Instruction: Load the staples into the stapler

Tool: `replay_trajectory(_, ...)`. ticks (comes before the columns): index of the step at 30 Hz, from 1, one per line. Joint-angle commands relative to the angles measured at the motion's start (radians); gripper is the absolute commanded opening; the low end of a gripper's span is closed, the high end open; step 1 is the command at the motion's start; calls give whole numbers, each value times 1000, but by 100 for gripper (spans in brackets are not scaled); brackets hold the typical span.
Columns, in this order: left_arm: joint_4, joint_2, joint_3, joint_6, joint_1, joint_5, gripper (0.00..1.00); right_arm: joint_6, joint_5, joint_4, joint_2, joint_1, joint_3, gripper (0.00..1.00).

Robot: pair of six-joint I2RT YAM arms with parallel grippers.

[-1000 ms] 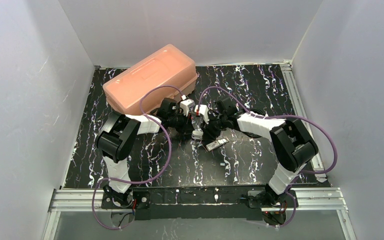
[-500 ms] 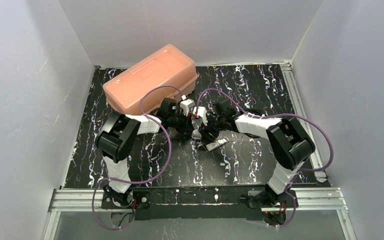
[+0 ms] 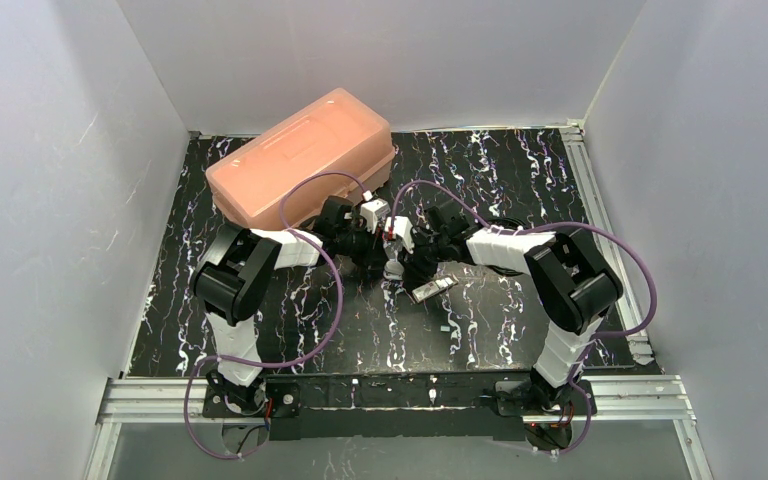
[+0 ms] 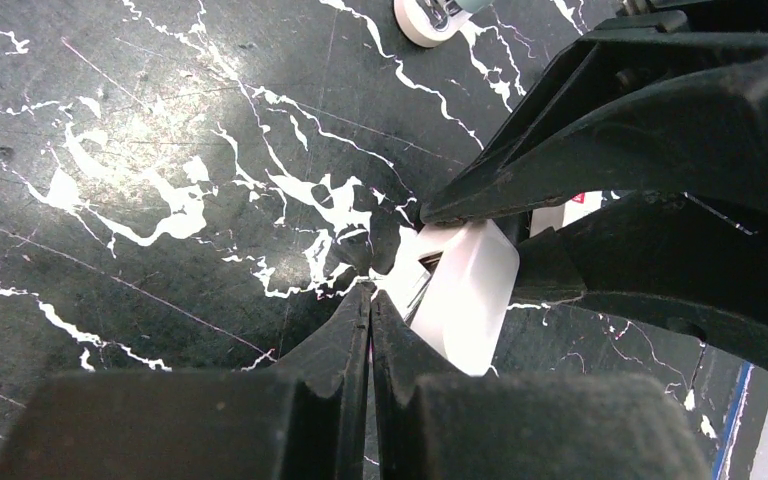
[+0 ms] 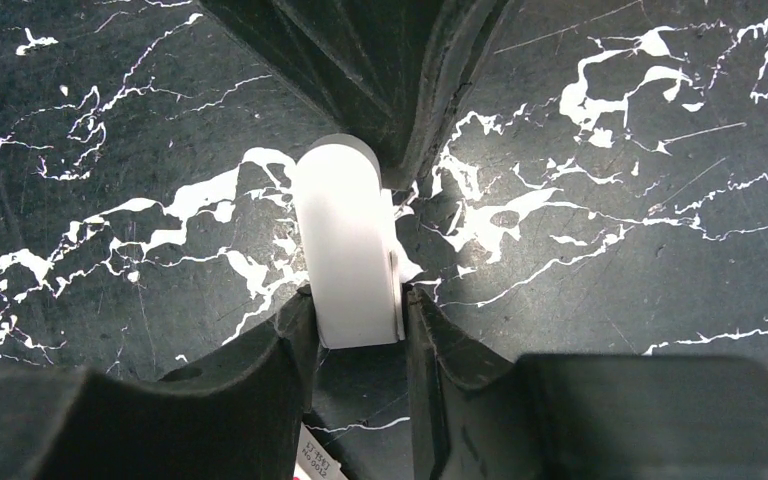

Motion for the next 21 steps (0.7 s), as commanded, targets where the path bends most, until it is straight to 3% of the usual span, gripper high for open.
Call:
replay_trajectory(1,-79,14,-23,5,-1,32,4,-16,-39,-1,-5,7,21,19)
replay_trajectory(6,-79,-34,-21,16,21,60,30,-39,-30,-43,-83,8,10,1)
replay_trajectory(12,-109,-130,-6,37,50,110,58,-46,-6,-100,-225,8,0,1)
replay_trajectory(16,-180,-190,35,28,79,186,70,-68,16,-149,-309,7,8,1)
replay_trajectory(21,-356,-254,122,48,100,225,74,-97,26,-232,-346,6,53,1)
